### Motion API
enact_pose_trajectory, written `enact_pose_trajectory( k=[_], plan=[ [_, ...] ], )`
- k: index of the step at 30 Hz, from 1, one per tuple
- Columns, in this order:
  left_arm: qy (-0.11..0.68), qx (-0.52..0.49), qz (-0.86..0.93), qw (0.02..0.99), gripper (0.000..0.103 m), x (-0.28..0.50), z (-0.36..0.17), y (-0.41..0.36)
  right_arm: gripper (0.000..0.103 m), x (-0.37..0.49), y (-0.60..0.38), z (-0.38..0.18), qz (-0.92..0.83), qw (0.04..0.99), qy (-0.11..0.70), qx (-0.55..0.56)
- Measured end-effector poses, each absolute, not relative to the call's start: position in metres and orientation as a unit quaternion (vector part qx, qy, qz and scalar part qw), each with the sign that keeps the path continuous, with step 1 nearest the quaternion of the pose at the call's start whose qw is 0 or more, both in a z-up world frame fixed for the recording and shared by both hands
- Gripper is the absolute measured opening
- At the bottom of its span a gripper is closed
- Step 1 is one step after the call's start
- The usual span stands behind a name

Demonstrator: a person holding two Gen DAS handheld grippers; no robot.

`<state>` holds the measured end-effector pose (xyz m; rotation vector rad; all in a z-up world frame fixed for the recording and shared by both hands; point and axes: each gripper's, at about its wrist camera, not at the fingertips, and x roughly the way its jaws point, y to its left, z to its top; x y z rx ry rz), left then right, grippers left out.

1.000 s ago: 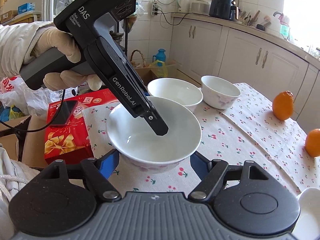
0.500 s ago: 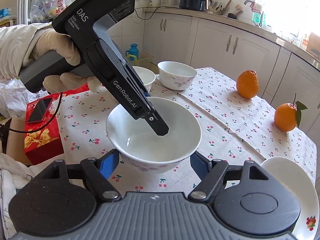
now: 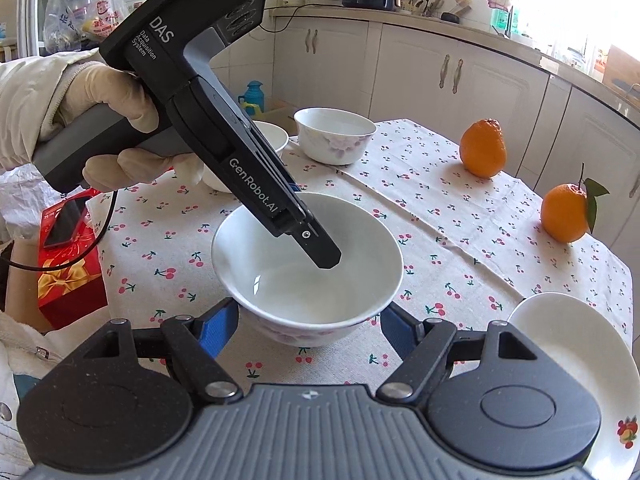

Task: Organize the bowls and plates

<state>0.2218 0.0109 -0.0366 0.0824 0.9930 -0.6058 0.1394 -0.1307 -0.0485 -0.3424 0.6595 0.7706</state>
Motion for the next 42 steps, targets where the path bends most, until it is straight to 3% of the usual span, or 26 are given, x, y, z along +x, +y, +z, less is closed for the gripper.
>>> enact_pose_trajectory(
  k=[7, 9, 11, 12, 13, 25, 42],
  plan=[
    [0.469, 0.039, -0.282, 0.836, 0.023, 0.224, -0.041, 0.010, 0.082, 0.143, -0.130, -0.053, 0.363, 0.859, 0.323, -0.158],
    [0.461, 0.045, -0.280, 0.841, 0.029, 0.221, -0.041, 0.009, 0.084, 0.143, -0.130, -0.054, 0.364, 0.861, 0.320, -0.155],
    [0.456, 0.047, -0.276, 0.845, 0.058, 0.219, -0.040, 0.010, 0.097, 0.143, -0.130, -0.052, 0.364, 0.863, 0.316, -0.150],
    [0.447, 0.049, -0.272, 0.851, 0.067, 0.217, -0.039, 0.011, 0.103, 0.142, -0.131, -0.051, 0.363, 0.866, 0.313, -0.146],
    [0.434, 0.054, -0.268, 0.858, 0.078, 0.213, -0.037, 0.013, 0.103, 0.142, -0.132, -0.049, 0.364, 0.867, 0.309, -0.141],
    [0.326, 0.056, -0.241, 0.912, 0.095, 0.159, 0.014, 0.064, 0.103, 0.132, -0.115, -0.024, 0.365, 0.878, 0.275, -0.145],
    [0.364, 0.039, -0.154, 0.918, 0.095, 0.187, 0.004, 0.180, 0.103, 0.156, -0.008, -0.020, 0.388, 0.862, 0.273, -0.177]
  ],
)
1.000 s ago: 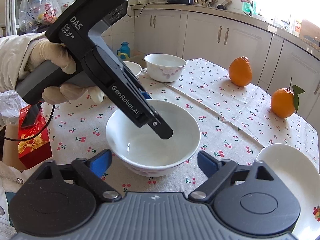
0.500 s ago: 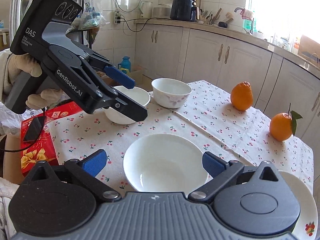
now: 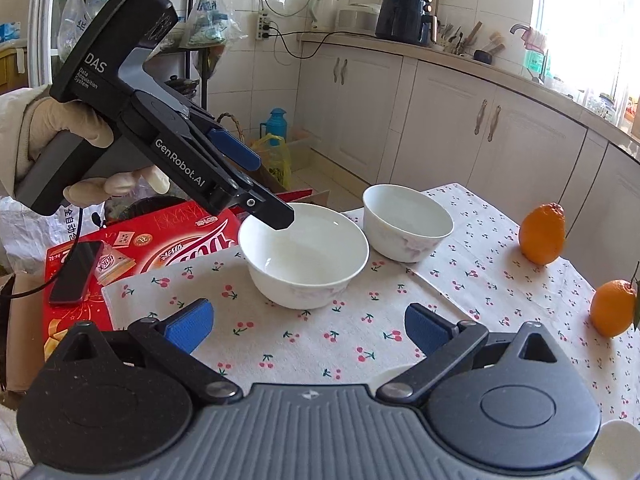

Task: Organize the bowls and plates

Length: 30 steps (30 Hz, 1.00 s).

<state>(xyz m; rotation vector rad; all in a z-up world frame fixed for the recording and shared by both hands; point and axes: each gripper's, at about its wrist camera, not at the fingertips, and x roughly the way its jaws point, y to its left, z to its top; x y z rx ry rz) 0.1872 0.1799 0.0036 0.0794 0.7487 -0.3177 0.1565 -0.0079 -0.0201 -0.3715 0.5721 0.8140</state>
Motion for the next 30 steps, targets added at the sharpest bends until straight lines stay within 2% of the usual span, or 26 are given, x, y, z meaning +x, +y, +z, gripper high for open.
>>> enact_pose_trajectory(
  k=[9, 20, 23, 26, 30],
  plan=[
    [0.398, 0.065, -0.171, 0.899, 0.093, 0.216, -0.019, 0.182, 0.103, 0.181, 0.027, -0.034, 0.376, 0.856, 0.301, -0.188],
    [0.440, 0.035, -0.195, 0.876, 0.056, 0.238, -0.032, 0.189, 0.103, 0.207, 0.045, -0.050, 0.379, 0.843, 0.326, -0.198],
    [0.442, 0.032, -0.199, 0.874, 0.055, 0.239, -0.032, 0.188, 0.103, 0.210, 0.050, -0.051, 0.384, 0.838, 0.332, -0.198],
    [0.446, 0.026, -0.207, 0.870, 0.048, 0.240, -0.032, 0.187, 0.103, 0.211, 0.054, -0.051, 0.383, 0.837, 0.331, -0.208],
    [0.447, 0.023, -0.211, 0.869, 0.048, 0.240, -0.031, 0.187, 0.094, 0.213, 0.055, -0.052, 0.389, 0.832, 0.337, -0.207]
  ],
)
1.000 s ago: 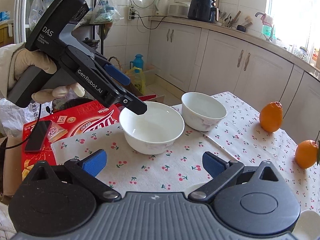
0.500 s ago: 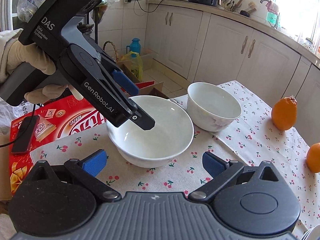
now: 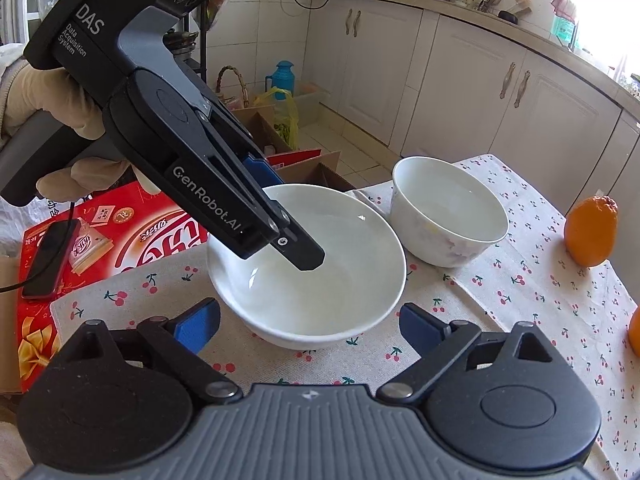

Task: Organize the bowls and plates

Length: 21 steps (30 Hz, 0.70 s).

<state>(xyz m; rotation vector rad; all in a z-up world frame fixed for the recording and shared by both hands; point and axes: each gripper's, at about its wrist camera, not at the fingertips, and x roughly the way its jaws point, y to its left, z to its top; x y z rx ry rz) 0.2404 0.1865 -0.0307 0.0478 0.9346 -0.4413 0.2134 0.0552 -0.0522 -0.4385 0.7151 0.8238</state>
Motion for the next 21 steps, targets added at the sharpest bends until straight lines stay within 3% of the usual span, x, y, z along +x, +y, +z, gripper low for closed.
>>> enact_pose_trajectory(
  k=[6, 21],
  plan=[
    [0.447, 0.018, -0.219, 0.867, 0.048, 0.2397, -0.0286, 0.1853, 0.090, 0.2137, 0.0558, -0.0522, 0.391, 0.832, 0.334, -0.208],
    [0.449, 0.014, -0.218, 0.866, 0.047, 0.2395, -0.0288, 0.1847, 0.089, 0.2137, 0.0536, -0.0514, 0.395, 0.833, 0.333, -0.200]
  ],
)
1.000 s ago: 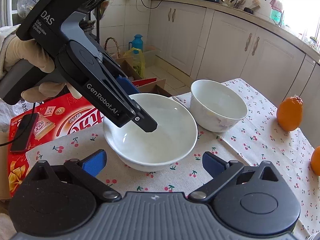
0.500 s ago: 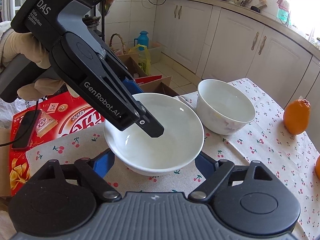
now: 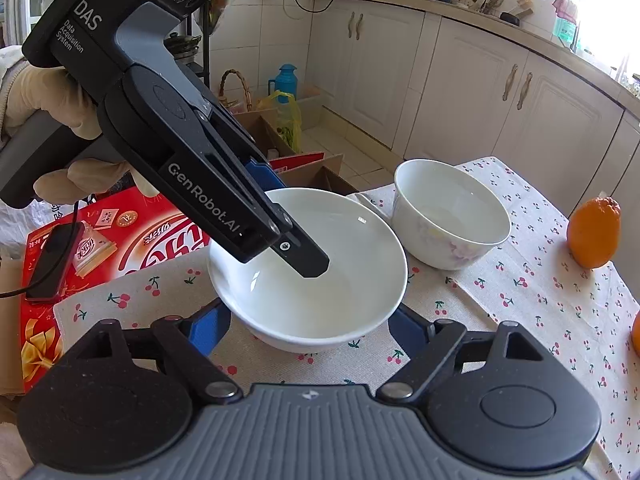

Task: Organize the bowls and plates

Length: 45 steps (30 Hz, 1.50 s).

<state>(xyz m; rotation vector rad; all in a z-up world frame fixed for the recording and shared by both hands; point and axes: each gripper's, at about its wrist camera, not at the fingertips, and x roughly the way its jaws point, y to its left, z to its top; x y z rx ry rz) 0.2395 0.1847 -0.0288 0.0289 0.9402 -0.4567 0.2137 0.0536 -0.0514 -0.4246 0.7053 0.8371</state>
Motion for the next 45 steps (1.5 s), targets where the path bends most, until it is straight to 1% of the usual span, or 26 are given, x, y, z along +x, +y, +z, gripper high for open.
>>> enact_pose_trajectory(
  k=[17, 37, 45],
  plan=[
    [0.426, 0.034, -0.238, 0.872, 0.047, 0.221, -0.004, 0.155, 0.089, 0.197, 0.024, -0.031, 0.386, 0.842, 0.324, -0.190],
    [0.399, 0.067, -0.279, 0.871, 0.047, 0.196, 0.028, 0.080, 0.089, 0.158, -0.052, -0.003, 0.353, 0.869, 0.307, -0.163],
    [0.389, 0.084, -0.292, 0.870, 0.047, 0.188, 0.035, 0.053, 0.089, 0.145, -0.076, 0.000, 0.337, 0.878, 0.300, -0.156]
  ],
)
